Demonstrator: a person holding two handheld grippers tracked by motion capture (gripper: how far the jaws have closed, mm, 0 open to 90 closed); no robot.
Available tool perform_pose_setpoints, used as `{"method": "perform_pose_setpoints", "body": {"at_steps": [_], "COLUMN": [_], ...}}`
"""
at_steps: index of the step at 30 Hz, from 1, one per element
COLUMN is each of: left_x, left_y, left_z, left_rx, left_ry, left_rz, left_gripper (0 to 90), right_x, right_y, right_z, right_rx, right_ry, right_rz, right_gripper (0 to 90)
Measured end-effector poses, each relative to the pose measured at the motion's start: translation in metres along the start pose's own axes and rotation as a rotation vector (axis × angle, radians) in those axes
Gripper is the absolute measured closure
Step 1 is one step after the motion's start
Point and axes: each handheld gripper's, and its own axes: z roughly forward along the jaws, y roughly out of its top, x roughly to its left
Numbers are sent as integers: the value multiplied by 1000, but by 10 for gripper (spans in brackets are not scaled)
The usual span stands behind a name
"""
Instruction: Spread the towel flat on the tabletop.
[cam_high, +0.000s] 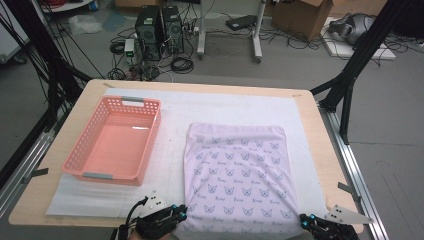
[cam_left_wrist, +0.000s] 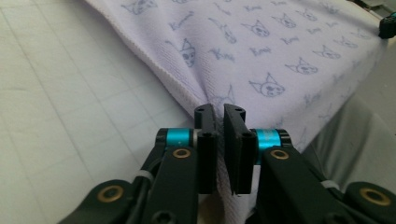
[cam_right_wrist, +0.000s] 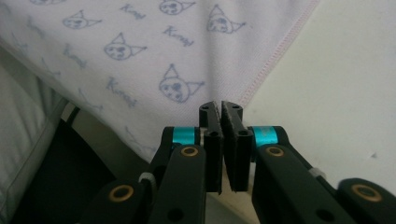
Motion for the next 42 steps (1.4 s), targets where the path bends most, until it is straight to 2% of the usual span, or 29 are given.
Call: {"method": "perform_pose_setpoints", "body": {"at_steps": [2,5,7,9,11,12,14,15,16,18,20,22,24,25,26,28,31,33,37,39,42], "left_x": [2,7,11,16,16,13,8,7,7,8,9,5,3,4,7,12,18,21,27,29,33], "left_y": [7,14,18,19,19,17,15,15,15,13,8,7,8,9,10,11,13,15,19,22,28], "left_z": [4,9,13,19,26,30,30,29,27,19,9,4,2,2,2,1,3,6,13,16,19], "left_rx": [-28,-71,-75,-58,-22,-6,-6,5,15,30,31,27,1,-16,-37,-76,-110,-124,-132,-134,-137], "left_ry": [7,28,39,47,39,39,72,74,73,69,41,8,21,17,20,27,22,28,30,34,39], "left_rz": [-12,3,-5,-13,5,37,84,95,89,81,58,57,75,57,46,29,12,-5,-15,-10,-24], "left_gripper": [621,539,521,521,561,636,826,872,881,885,885,880,805,691,645,562,523,511,471,471,464], "right_x": [3,3,3,3,2,1,2,0,-3,-8,-11,-11,-9,-9,-10,-11,-11,-14,-20,-22,-27], "right_y": [2,11,17,21,24,25,25,25,25,21,15,10,8,8,9,10,12,12,15,18,24], "right_z": [1,4,9,17,28,33,34,32,30,24,14,5,1,0,-1,-3,-1,3,9,11,16], "right_rx": [-27,-80,-107,-102,-67,-46,-38,-30,-26,-28,-29,-32,-49,-61,-79,-112,-114,-105,-108,-113,-118], "right_ry": [-16,-45,-84,-121,-150,-150,-165,-160,-137,-123,-115,-90,-104,-114,-118,-131,-148,-150,-158,-160,-163], "right_rz": [8,31,70,68,51,48,40,36,48,66,84,97,95,105,120,130,115,121,127,123,120], "right_gripper": [765,652,632,629,648,671,809,878,883,887,887,885,826,752,709,690,688,682,679,680,685]}}
